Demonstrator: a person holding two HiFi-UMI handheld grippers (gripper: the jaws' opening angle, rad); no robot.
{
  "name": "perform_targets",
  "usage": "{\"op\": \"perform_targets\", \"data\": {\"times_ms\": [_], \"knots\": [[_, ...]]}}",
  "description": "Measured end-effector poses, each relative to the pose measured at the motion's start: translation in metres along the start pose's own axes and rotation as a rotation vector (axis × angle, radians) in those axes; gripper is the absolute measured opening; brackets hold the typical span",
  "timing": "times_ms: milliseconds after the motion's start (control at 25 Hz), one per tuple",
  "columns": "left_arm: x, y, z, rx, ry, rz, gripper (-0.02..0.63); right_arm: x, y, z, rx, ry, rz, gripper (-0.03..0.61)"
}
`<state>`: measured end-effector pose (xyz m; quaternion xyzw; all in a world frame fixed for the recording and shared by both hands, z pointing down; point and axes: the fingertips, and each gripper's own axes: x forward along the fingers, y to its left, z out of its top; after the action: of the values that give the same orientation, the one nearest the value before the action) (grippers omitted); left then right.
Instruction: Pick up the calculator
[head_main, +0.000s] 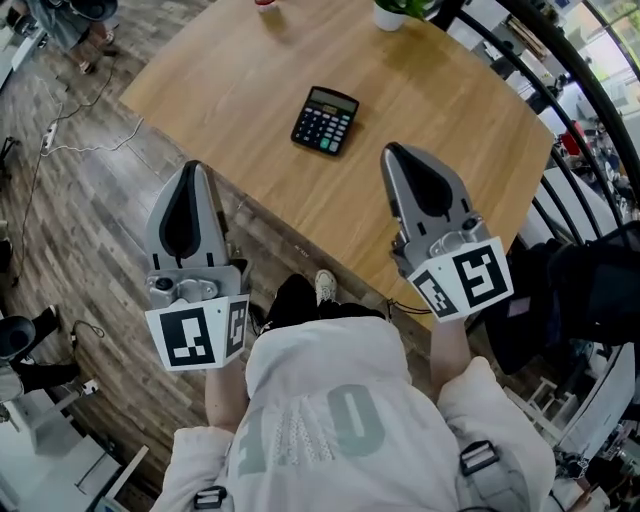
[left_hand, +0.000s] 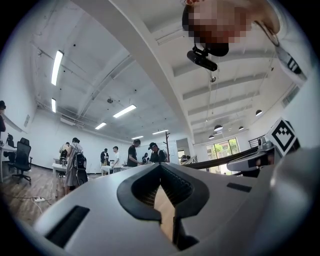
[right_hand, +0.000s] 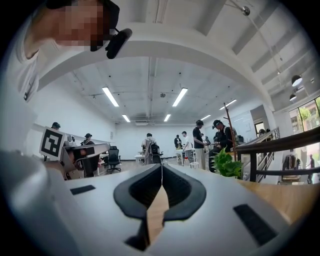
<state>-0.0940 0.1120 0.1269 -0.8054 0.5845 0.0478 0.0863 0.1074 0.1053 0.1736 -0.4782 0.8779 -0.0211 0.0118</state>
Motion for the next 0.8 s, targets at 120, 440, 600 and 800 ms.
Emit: {"op": "perform_targets", "data": {"times_ms": [120, 440, 600, 800], "knots": [[0.007, 0.016, -0.002, -0.002, 0.007, 0.005, 0.009, 0.013, 0.002, -0.001, -0.007, 0.013, 0.006, 0.018], [0.069, 0.031, -0.009, -0.013, -0.028, -0.099, 0.009, 0.048, -0.017, -0.003, -0.053, 0.048, -0.038, 0.018], [0.103, 0.035, -0.004, -0.019, -0.058, -0.135, 0.009, 0.065, -0.037, 0.004, -0.040, 0.051, -0.052, 0.018], [0.133, 0.042, -0.018, -0.052, -0.056, -0.157, 0.009, 0.089, -0.052, 0.018, -0.015, 0.018, -0.025, 0.018]]}}
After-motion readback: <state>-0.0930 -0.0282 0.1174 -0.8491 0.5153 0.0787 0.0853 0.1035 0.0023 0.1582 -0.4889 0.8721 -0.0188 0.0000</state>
